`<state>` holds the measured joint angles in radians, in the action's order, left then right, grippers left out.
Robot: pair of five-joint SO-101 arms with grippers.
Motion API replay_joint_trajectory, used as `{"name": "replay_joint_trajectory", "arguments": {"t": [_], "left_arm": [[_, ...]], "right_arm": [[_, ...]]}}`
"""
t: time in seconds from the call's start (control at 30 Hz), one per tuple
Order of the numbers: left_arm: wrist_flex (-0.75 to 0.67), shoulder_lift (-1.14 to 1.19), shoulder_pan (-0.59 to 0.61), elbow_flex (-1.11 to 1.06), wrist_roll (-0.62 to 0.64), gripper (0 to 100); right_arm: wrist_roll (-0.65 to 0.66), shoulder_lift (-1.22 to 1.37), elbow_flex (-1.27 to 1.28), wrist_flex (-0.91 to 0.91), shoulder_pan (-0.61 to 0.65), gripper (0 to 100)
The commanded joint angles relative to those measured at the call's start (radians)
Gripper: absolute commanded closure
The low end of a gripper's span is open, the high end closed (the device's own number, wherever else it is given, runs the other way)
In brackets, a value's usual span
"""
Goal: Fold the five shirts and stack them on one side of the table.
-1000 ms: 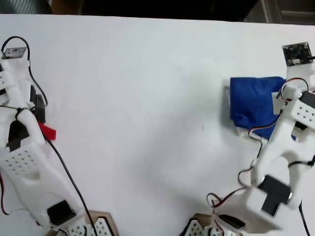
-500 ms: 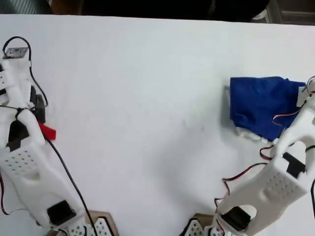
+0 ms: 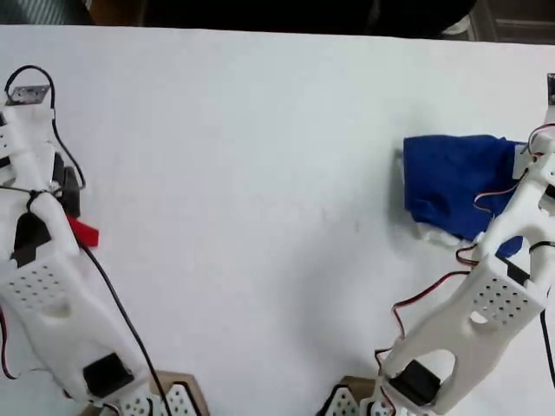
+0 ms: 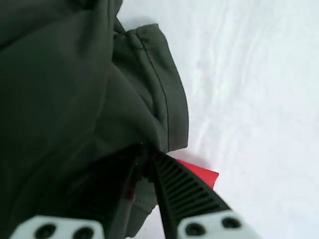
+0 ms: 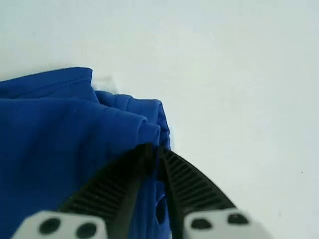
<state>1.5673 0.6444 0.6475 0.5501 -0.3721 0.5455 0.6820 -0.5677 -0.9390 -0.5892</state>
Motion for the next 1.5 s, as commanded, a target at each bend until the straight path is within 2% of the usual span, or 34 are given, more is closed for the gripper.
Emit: {"name": "replay_joint_trajectory", "arguments": {"t": [0.0,0.23,0.47,0.63,0.83,0.93,1.27,1.47], "left_arm": [[0.009,-0.043,0.011,0.048,-0.008,97],[0.005,-0.040,0.011,0.048,-0.006,97],[0.008,-0.041,0.011,0.048,-0.006,97],[0.009,-0.041,0.012,0.048,-0.011,97],[0.005,-0.035,0.011,0.048,-0.011,97],[0.005,-0.034,0.011,0.048,-0.011,97],[0.009,-0.035,0.011,0.042,-0.011,97],[0.011,-0.034,0.011,0.042,-0.012,97]], "right_arm": [[-0.006,-0.018,-0.051,0.002,0.012,97.6],[-0.005,-0.008,-0.129,0.019,0.028,97.6],[0.078,-0.007,-0.130,0.061,0.079,97.6],[0.043,-0.024,-0.140,-0.047,0.064,96.2],[0.048,-0.027,-0.157,-0.173,0.039,73.0],[0.049,-0.021,-0.147,-0.179,0.025,68.4],[0.048,0.125,-0.170,-0.173,0.007,76.2],[0.041,0.130,-0.287,-0.173,0.007,93.2]]}}
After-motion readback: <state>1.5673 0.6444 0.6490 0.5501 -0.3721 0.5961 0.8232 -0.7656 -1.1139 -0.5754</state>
